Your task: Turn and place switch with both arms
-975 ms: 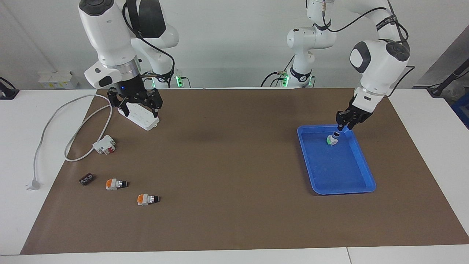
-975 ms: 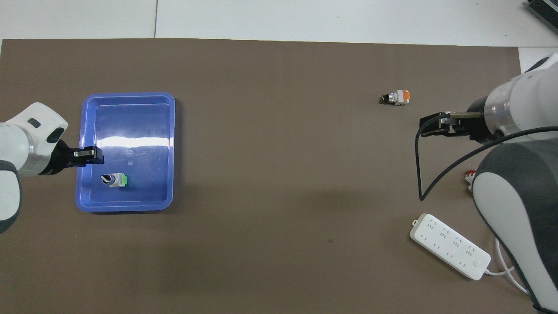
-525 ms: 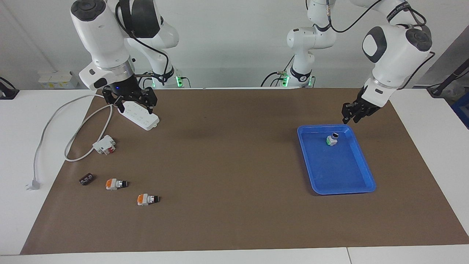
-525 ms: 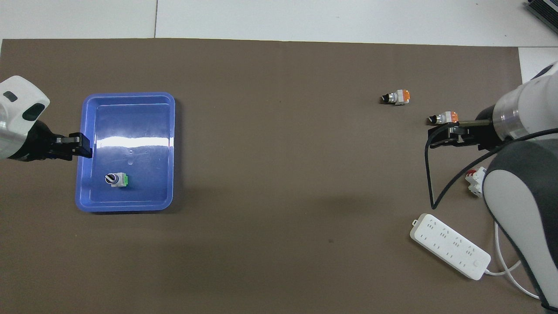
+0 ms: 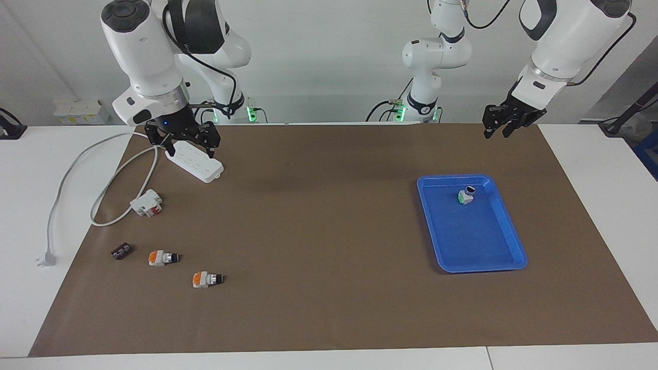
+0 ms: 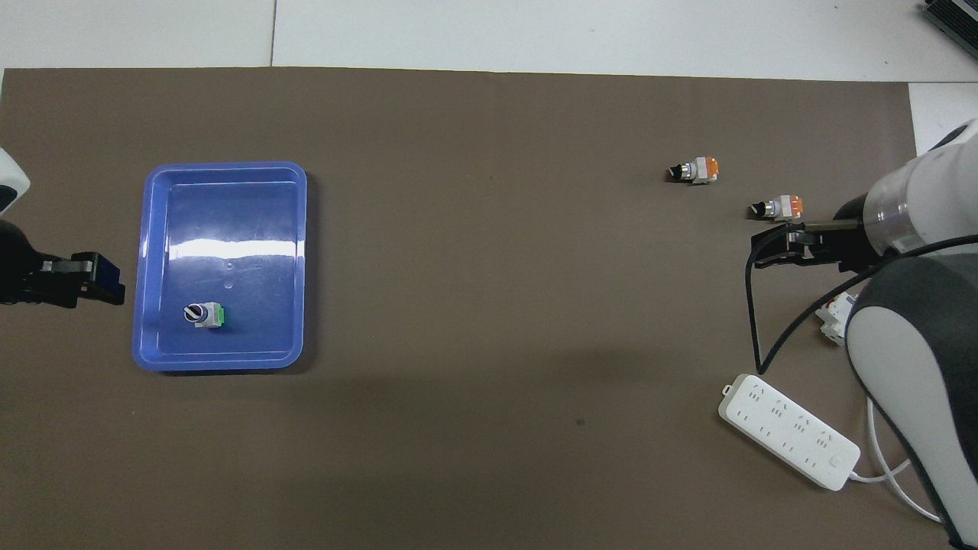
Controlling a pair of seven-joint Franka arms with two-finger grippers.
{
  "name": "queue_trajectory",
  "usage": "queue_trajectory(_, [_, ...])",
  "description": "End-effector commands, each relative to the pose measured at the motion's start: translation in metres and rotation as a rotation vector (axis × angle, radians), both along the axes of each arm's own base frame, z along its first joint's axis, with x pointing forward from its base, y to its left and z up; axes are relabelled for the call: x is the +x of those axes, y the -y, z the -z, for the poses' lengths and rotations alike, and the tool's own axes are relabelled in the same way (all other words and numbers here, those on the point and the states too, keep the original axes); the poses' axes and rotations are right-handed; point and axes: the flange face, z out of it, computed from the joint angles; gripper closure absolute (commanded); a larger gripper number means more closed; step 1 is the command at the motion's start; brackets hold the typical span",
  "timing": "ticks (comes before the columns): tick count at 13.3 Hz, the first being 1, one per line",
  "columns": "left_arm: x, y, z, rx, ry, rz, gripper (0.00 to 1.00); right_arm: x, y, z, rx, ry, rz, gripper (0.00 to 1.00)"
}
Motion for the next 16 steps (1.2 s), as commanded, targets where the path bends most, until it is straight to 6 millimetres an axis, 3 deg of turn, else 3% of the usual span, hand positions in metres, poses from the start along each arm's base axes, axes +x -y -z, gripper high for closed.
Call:
queue_trajectory(1, [-0.004,0.004,-0.01,0.051,-0.01,0.026,0.45,-0.004,0.006,-0.003,-0.004,0.017,-0.016,0.0])
queue_trajectory(3, [-0.003,0.005,-0.014,0.066,0.006,0.039,0.28,-0.003,0.005,-0.004,-0.004,0.02,-0.015,0.0])
queue_trajectory(5, [0.0,0.006,-0.017,0.062,0.035,0.047,0.01,-0.003,0.005,-0.004,-0.003,0.02,-0.015,0.0])
queue_trajectory(11, [0.012,0.007,-0.026,0.055,0.14,0.036,0.0,0.004,0.005,-0.01,0.017,0.05,-0.013,0.0])
queue_trajectory(13, [0.012,0.007,-0.027,0.053,0.141,0.036,0.0,0.004,0.019,-0.014,0.017,0.054,0.011,0.0])
queue_trajectory(16, [0.011,0.007,-0.027,0.053,0.14,0.036,0.0,0.012,0.027,0.0,0.016,0.028,0.027,0.0])
